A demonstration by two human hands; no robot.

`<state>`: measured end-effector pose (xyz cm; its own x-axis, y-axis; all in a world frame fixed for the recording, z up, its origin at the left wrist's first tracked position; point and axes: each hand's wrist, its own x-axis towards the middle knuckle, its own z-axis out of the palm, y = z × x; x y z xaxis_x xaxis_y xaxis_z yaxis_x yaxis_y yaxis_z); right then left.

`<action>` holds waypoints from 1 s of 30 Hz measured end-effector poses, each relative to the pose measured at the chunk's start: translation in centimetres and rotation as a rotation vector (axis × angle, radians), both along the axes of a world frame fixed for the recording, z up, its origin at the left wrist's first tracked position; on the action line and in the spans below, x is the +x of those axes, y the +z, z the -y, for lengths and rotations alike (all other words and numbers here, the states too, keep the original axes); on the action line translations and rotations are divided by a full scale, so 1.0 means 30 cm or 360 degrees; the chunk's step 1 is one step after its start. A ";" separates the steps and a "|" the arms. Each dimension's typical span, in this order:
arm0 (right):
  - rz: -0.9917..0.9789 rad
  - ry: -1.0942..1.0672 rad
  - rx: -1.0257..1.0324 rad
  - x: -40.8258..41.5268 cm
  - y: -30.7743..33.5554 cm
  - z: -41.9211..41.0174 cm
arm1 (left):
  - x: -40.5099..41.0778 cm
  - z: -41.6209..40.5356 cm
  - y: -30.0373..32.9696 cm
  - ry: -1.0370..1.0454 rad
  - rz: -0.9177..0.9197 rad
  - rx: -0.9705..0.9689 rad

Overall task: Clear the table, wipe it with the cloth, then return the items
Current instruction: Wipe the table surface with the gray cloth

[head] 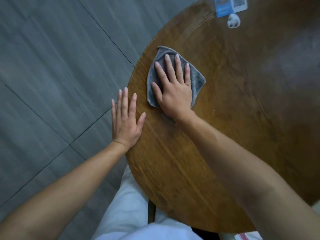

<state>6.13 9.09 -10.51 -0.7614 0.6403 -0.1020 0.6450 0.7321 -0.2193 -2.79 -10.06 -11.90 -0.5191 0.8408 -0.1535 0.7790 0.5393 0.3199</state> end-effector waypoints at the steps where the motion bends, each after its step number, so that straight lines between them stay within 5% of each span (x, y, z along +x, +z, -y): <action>1: 0.0006 0.0034 0.0036 0.004 -0.001 -0.050 | -0.001 -0.008 0.001 -0.0022 -0.0010 -0.0006; 7: 0.0098 -0.0248 0.0130 0.033 0.013 -0.458 | -0.013 -0.052 0.016 -0.0042 -0.0022 0.0012; 16: 0.0127 -0.0415 0.0163 0.073 0.022 -0.705 | -0.049 -0.375 0.011 -0.0346 -0.0164 -0.0114; 21: -0.0032 -0.0633 0.0159 0.115 0.015 -0.470 | -0.046 -0.372 0.023 -0.0318 -0.0149 -0.0074; 26: -0.0018 -0.0292 -0.0016 0.231 0.026 -0.062 | -0.065 -0.311 0.022 -0.0190 -0.0106 -0.0007; 30: 0.0059 -0.0541 0.0023 0.263 -0.002 -0.287 | -0.062 -0.259 0.020 -0.0199 -0.0168 -0.0055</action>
<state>14.02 17.70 -10.56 -0.5003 0.8583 -0.1145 0.8599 0.4769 -0.1823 -4.66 -2.30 -11.30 -0.4257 0.8949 -0.1337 0.8689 0.4456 0.2156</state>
